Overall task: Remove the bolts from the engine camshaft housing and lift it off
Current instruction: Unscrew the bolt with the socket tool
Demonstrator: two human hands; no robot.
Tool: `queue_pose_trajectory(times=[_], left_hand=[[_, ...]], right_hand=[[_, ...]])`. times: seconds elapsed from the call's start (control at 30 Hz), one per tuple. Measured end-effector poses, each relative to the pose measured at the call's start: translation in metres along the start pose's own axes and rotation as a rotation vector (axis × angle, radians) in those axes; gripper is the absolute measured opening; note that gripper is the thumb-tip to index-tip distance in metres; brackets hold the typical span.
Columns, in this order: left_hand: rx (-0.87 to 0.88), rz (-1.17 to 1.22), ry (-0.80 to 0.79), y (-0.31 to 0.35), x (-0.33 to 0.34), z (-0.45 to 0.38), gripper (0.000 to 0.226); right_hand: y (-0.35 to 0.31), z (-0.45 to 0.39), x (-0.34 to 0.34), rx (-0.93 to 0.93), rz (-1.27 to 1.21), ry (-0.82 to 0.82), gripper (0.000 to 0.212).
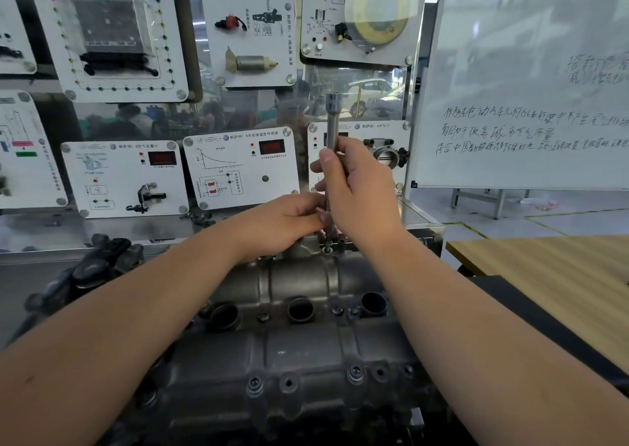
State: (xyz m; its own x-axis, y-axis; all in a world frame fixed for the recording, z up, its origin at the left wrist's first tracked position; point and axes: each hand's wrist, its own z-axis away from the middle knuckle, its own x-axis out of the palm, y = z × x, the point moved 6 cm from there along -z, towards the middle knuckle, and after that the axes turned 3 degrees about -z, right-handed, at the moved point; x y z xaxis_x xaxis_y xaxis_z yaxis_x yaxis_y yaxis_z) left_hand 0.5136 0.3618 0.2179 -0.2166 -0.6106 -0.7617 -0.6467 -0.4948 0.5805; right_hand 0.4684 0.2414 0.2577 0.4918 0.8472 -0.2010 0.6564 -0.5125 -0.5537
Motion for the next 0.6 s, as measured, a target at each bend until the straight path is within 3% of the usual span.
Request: queue_pose_trajectory(times=[0.17, 0.33, 0.6], left_hand=[[0.019, -0.087, -0.011, 0.0041, -0.0011, -0.0011, 0.031], [0.008, -0.059, -0.012, 0.0021, 0.0010, -0.0026, 0.033], [0.008, -0.040, -0.012, 0.0017, -0.0015, -0.0007, 0.031]], right_hand=[[0.0007, 0.0005, 0.0029, -0.012, -0.040, -0.020, 0.034], [-0.0015, 0.0022, 0.0006, -0.046, -0.016, 0.038, 0.019], [0.0006, -0.0004, 0.0031, -0.021, -0.007, -0.032, 0.018]])
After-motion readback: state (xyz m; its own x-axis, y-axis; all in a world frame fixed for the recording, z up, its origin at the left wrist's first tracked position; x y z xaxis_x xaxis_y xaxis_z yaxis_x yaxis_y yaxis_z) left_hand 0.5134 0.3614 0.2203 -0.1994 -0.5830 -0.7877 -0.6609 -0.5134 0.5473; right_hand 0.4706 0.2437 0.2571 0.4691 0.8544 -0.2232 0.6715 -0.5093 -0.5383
